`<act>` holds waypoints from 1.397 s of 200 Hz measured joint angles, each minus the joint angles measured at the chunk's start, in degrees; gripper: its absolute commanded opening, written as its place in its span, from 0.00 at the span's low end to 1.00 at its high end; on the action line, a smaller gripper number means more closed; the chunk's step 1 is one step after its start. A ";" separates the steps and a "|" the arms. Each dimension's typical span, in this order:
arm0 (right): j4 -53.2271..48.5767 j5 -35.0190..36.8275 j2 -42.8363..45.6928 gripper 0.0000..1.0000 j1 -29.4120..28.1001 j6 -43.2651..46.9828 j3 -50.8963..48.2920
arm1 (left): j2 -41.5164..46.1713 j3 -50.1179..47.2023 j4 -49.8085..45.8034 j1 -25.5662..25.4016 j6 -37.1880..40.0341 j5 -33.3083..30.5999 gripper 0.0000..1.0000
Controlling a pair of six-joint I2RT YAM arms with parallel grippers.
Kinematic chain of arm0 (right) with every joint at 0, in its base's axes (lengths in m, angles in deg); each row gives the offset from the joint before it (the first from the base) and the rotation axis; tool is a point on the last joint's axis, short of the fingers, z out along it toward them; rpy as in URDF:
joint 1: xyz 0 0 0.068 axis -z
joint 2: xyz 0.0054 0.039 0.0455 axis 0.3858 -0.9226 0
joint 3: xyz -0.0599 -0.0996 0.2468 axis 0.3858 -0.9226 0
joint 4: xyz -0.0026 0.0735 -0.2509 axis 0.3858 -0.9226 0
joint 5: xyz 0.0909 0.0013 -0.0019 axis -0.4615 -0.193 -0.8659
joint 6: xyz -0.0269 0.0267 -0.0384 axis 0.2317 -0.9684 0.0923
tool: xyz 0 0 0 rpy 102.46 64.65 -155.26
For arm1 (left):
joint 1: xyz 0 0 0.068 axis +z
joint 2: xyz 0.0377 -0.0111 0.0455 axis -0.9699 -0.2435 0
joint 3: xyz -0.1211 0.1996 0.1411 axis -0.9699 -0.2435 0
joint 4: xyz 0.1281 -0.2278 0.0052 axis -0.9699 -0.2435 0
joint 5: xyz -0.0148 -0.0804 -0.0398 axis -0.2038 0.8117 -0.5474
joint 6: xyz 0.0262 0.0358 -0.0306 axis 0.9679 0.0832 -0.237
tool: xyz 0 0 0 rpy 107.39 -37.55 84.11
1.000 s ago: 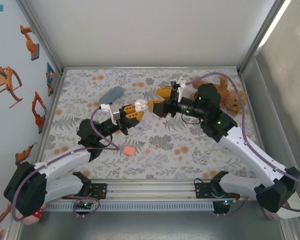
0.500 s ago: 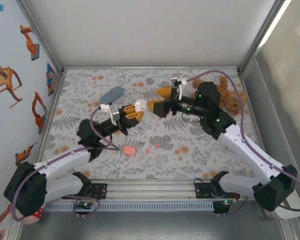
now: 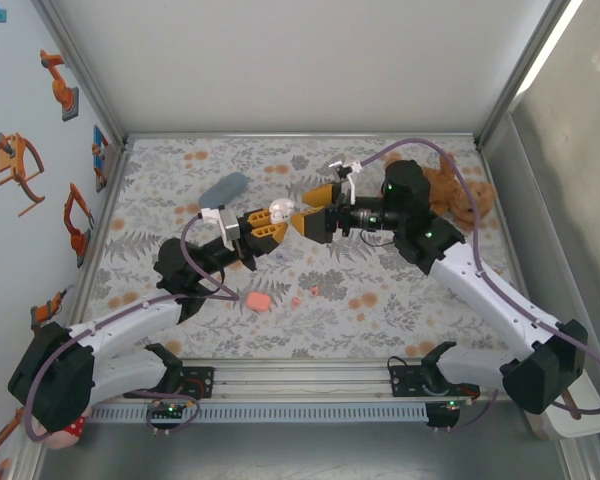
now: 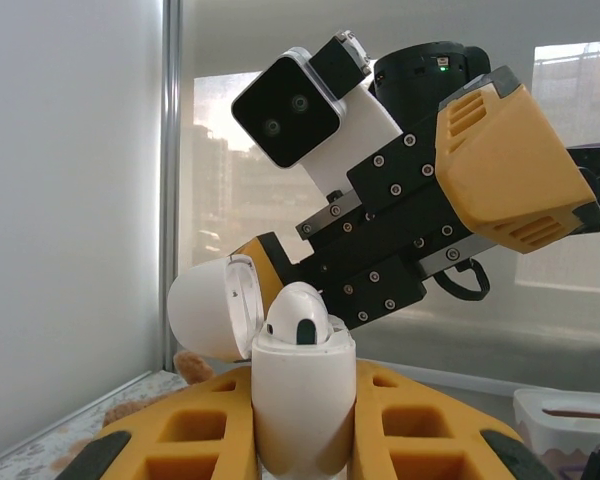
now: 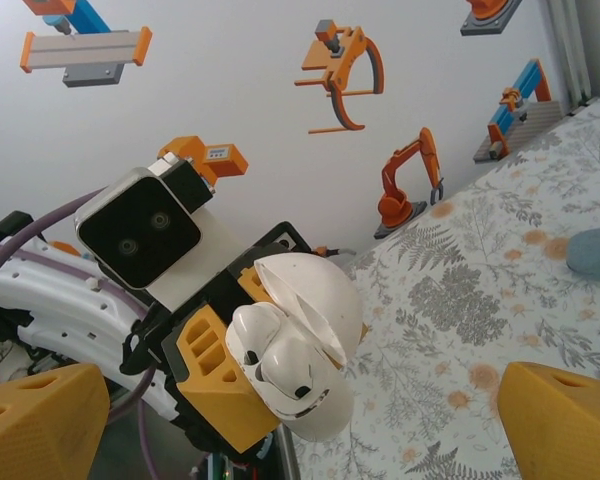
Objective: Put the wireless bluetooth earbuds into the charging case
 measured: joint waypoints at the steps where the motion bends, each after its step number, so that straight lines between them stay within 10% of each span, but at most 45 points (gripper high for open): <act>1: -0.02 -0.07 -0.04 0.98 0.00 -0.02 0.04 | 0.00 0.00 0.00 0.00 -0.02 0.00 0.00; 279: -1.66 -4.28 -2.82 0.73 -2.73 0.94 5.53 | 0.76 0.00 -0.22 -0.37 -0.15 0.83 0.00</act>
